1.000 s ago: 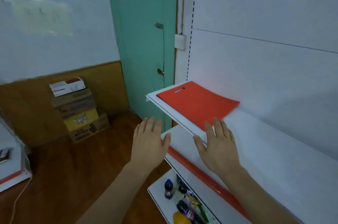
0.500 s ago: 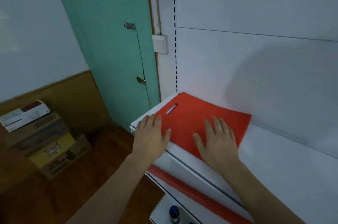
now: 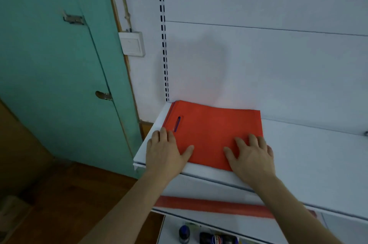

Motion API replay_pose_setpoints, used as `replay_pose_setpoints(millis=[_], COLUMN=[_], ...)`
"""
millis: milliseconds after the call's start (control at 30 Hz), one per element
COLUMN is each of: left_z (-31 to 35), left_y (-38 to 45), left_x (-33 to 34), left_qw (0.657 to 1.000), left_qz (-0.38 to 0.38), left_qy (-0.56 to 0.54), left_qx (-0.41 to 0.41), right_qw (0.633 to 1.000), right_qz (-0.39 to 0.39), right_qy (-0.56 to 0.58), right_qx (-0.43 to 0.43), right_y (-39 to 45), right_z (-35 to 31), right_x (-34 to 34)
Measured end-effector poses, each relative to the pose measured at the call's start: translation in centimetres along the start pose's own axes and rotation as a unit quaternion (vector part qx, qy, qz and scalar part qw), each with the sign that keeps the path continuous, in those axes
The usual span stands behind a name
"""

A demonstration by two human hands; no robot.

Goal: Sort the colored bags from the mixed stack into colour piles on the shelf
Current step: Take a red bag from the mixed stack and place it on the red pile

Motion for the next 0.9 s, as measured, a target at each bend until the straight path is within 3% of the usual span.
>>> replay_pose_setpoints(millis=[167, 433, 633, 800, 900], left_z=[2.0, 2.8, 3.9, 4.1, 4.0], left_y=[-0.7, -1.2, -2.4, -2.3, -2.4], left_x=[-0.1, 0.0, -0.7, -1.2, -1.6], left_qw=[0.998, 0.998, 0.985, 0.968, 0.962], left_qz=[0.027, 0.014, 0.044, 0.052, 0.040], left_qy=[0.006, -0.014, -0.138, -0.204, -0.222], left_qx=[0.052, 0.051, 0.091, 0.136, 0.156], right_qw=[0.996, 0.995, 0.986, 0.961, 0.946], right_qz=[0.007, 0.041, 0.064, 0.025, 0.037], right_qy=[0.023, 0.050, 0.130, 0.197, 0.241], right_qx=[0.091, 0.075, 0.081, 0.191, 0.212], right_y=[-2.1, -2.3, -2.0, -0.5, 0.1], right_z=[0.7, 1.9, 2.4, 5.0, 5.9], right_x=[0.0, -0.1, -0.6, -1.9, -2.3])
Point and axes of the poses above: each hand's wrist, its own y-axis towards the middle knuckle, its own x-axis out of the palm, z = x × y, the point moved 5 cm from there along y, towards the middle knuckle, and after that the axes turned 11 degrees about y, right-handed, at the moved point
